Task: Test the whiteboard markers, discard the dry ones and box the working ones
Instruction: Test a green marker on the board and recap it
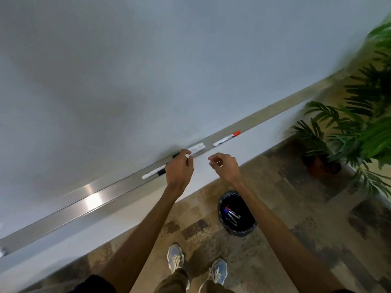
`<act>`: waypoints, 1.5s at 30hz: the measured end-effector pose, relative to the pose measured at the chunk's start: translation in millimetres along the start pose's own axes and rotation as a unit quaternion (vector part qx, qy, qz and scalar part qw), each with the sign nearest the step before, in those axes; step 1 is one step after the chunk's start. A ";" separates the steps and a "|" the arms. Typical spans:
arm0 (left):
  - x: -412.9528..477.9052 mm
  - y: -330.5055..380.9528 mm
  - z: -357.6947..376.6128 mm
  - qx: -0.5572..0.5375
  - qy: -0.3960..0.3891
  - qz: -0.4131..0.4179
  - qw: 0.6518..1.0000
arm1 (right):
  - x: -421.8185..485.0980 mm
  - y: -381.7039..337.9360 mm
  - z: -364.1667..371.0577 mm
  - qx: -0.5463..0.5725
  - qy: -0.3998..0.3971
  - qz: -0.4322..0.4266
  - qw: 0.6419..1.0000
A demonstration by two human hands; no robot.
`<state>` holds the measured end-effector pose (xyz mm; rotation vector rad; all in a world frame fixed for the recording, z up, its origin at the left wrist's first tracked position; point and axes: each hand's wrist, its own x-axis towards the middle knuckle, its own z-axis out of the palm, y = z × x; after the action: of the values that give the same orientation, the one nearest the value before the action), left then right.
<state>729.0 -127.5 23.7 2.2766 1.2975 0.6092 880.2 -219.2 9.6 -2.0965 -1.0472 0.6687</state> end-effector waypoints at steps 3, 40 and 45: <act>14.5 -42.5 -29.7 0.017 -0.003 -0.034 0.999 | 12.3 -30.6 31.3 -0.019 -0.019 -0.033 0.999; -49.3 -130.8 -94.2 -0.195 -0.018 -0.074 0.978 | -10.2 -131.7 160.6 0.088 -0.076 -0.104 0.988; -68.1 -136.7 -131.5 -0.113 0.016 -0.029 0.993 | -28.1 -146.2 141.3 -0.037 -0.191 -0.195 0.961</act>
<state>529.7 -103.3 40.0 2.0468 1.2371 0.7345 697.6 -129.3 36.4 -1.7769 -1.6674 0.8599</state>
